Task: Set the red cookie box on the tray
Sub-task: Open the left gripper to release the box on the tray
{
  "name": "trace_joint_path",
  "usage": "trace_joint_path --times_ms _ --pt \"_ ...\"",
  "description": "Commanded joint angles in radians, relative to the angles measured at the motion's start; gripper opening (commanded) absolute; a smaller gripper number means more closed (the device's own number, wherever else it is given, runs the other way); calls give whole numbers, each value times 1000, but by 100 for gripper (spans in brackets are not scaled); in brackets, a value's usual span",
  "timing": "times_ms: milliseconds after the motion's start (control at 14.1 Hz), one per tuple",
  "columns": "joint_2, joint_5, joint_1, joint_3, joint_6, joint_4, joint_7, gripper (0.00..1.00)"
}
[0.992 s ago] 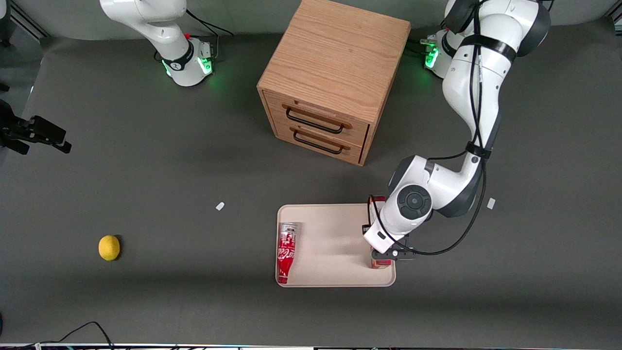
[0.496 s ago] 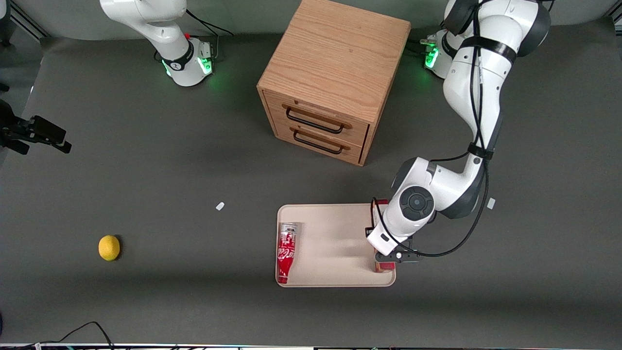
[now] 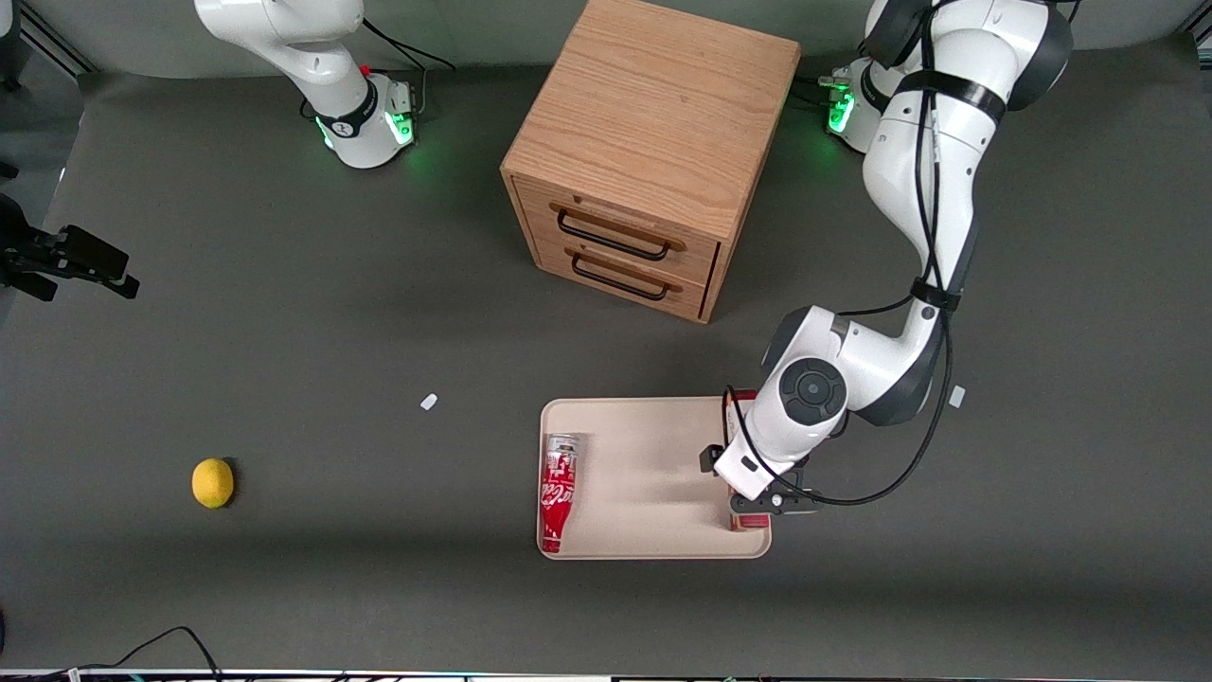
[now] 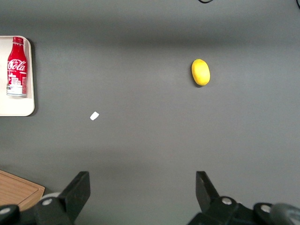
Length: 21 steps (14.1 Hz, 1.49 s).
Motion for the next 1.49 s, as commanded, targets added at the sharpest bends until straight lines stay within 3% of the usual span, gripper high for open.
trace_joint_path --times_ms 0,283,709,992,1417 --pt "-19 12 -18 16 1 2 -31 100" --pt "-97 9 -7 16 -5 -27 -31 100" --pt "-390 -4 83 7 -45 -233 -2 100" --pt "-522 -46 163 7 -224 -267 20 100" --pt "-742 -78 307 13 -519 -335 260 100"
